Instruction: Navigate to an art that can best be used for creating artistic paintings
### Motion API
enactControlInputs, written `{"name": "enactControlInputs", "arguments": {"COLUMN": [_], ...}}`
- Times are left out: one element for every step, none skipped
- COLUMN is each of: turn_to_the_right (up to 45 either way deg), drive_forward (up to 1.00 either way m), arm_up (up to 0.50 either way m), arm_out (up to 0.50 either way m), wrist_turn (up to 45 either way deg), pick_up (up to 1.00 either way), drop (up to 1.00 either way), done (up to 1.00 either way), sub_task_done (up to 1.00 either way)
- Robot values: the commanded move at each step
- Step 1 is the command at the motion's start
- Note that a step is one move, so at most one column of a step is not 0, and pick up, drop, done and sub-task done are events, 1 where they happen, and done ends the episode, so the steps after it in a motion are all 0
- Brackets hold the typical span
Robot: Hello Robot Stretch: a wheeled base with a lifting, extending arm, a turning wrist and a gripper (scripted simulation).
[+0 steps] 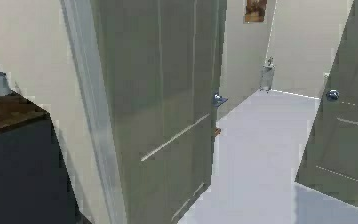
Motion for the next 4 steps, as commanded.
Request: {"name": "enactControlInputs", "arguments": {"turn_to_the_right": [21.0,0.0,45.0,45.0], "drive_forward": [0.00,0.75,0.00,0.00], "arm_up": [0.00,0.00,0.00,0.00], "arm_out": [0.00,0.00,0.00,0.00], "wrist_turn": [0.0,0.0,0.0,0.0], "pick_up": [0.00,0.00,0.00,0.00], "drop": [0.00,0.00,0.00,0.00], "done": [0.00,0.00,0.00,0.00], "sub_task_done": [0.00,0.00,0.00,0.00]}}
